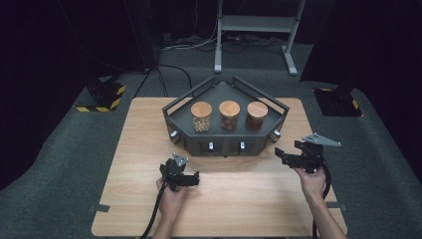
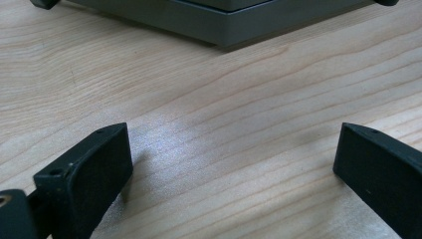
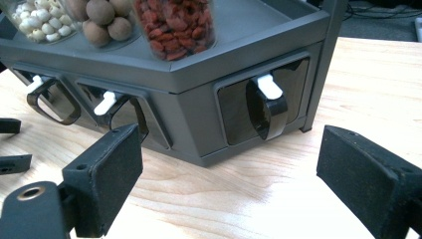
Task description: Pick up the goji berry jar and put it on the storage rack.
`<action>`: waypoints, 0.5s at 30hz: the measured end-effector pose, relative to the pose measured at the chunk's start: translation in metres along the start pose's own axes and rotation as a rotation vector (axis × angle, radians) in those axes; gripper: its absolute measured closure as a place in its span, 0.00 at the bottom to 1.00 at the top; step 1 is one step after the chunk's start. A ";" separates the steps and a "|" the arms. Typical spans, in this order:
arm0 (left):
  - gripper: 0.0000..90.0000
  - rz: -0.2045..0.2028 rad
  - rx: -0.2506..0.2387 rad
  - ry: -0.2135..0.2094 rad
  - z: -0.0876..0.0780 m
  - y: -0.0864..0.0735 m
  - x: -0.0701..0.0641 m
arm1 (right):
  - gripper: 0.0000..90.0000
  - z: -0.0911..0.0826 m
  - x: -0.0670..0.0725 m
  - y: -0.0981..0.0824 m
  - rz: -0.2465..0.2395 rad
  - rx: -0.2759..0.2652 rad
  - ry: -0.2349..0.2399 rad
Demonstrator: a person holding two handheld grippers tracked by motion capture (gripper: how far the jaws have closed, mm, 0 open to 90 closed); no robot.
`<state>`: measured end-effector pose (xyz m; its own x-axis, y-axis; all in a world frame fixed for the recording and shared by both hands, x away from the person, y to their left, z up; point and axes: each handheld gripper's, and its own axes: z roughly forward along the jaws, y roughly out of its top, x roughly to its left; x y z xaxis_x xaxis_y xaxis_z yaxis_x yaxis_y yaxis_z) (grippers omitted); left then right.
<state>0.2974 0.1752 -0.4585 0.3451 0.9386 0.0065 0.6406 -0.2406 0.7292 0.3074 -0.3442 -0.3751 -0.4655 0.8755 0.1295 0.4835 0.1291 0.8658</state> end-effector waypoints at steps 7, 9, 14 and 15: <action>0.02 0.000 0.000 0.000 0.000 0.000 0.000 | 0.12 0.006 0.002 -0.010 0.001 0.025 0.003; 0.02 0.000 0.000 0.000 0.000 0.000 0.000 | 0.12 0.009 0.003 -0.014 -0.001 0.031 -0.001; 0.02 0.000 0.000 0.000 0.000 0.000 0.000 | 0.11 0.013 0.003 -0.025 0.002 0.037 -0.002; 0.02 0.000 0.000 0.000 0.000 0.000 0.000 | 0.11 0.013 0.003 -0.025 0.002 0.037 -0.002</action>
<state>0.2974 0.1752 -0.4585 0.3453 0.9385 0.0068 0.6407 -0.2410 0.7290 0.3040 -0.3390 -0.4025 -0.4632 0.8767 0.1299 0.5115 0.1447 0.8470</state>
